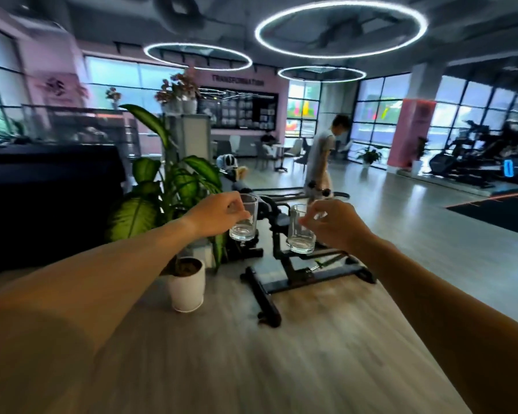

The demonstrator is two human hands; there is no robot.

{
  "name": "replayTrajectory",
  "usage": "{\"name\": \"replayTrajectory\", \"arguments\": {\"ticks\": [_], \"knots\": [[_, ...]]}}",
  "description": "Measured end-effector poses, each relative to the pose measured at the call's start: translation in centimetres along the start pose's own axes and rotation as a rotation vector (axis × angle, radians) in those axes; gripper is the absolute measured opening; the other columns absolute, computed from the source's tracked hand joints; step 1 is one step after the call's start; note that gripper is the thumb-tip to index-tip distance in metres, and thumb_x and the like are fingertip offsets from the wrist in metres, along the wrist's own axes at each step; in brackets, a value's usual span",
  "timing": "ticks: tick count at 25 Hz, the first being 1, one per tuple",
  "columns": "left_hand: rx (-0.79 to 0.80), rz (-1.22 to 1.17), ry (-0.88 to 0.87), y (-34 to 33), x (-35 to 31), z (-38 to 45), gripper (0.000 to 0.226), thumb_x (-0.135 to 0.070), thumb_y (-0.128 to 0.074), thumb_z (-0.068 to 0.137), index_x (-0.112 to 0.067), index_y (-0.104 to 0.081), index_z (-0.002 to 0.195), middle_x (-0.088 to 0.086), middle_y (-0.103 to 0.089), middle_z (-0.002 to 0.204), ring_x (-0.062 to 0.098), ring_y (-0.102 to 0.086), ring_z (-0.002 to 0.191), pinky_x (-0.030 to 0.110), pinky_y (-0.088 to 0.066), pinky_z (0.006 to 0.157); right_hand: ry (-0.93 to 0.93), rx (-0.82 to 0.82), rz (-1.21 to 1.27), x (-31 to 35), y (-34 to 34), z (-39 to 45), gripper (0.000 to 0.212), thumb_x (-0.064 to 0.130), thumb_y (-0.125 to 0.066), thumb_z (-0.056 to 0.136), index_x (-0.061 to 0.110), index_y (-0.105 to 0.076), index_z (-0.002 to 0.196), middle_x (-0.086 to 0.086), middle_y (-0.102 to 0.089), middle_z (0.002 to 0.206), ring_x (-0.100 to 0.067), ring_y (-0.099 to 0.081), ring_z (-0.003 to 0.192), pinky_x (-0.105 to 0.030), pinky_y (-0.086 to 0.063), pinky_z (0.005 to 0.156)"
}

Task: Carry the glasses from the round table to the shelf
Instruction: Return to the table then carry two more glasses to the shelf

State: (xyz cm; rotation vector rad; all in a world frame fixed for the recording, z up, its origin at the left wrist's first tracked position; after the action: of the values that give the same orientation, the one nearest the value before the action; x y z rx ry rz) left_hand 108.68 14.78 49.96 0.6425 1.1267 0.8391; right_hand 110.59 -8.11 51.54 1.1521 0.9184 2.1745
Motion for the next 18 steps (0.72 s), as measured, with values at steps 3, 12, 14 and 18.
{"name": "replayTrajectory", "arguments": {"ticks": [3,12,14,18], "knots": [[-0.061,0.025,0.048,3.1,5.0,3.5,0.019,-0.043,-0.062,0.09,-0.024,-0.058,0.088,-0.002,-0.065,0.101,0.017,-0.062,0.1,0.035,-0.05,0.081,0.046,0.029,0.031,2.2,-3.7,7.1,0.012,0.039,-0.072,0.084,0.031,-0.068,0.075,0.002,-0.07,0.088,-0.017,-0.067,0.083,-0.036,-0.057,0.078],[-0.208,0.058,0.253,11.9,20.2,10.4,0.018,-0.044,-0.063,0.09,-0.027,-0.059,0.085,-0.004,-0.067,0.104,0.015,-0.063,0.103,0.038,-0.053,0.087,0.283,0.135,0.178,9.7,-16.1,25.3,0.011,0.037,-0.072,0.085,0.032,-0.068,0.075,0.015,-0.062,0.075,0.003,-0.057,0.065,-0.016,-0.04,0.054],[-0.264,0.094,0.305,14.2,23.9,11.9,0.016,-0.043,-0.064,0.09,-0.029,-0.059,0.085,-0.005,-0.067,0.104,0.015,-0.063,0.103,0.039,-0.053,0.088,0.36,0.159,0.211,11.7,-19.0,29.8,0.012,0.039,-0.071,0.085,0.032,-0.07,0.076,0.012,-0.066,0.08,-0.005,-0.061,0.073,-0.022,-0.045,0.066],[-0.385,0.144,0.429,18.6,31.0,13.9,0.016,-0.042,-0.066,0.088,-0.028,-0.059,0.082,-0.003,-0.069,0.098,0.015,-0.066,0.1,0.037,-0.053,0.084,0.463,0.226,0.249,15.9,-25.1,37.8,0.015,0.039,-0.07,0.085,0.025,-0.075,0.084,0.003,-0.073,0.089,-0.011,-0.065,0.074,-0.028,-0.052,0.072]]}}
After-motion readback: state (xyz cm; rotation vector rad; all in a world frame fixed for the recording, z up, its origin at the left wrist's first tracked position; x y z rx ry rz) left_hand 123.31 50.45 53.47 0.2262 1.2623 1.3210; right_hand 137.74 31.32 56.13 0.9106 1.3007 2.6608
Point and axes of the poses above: each hand's wrist, its own z-axis towards the middle knuckle, its own y-axis out of the back of the hand, x = y × z, the point moved 10 cm from there along z, towards the middle knuckle
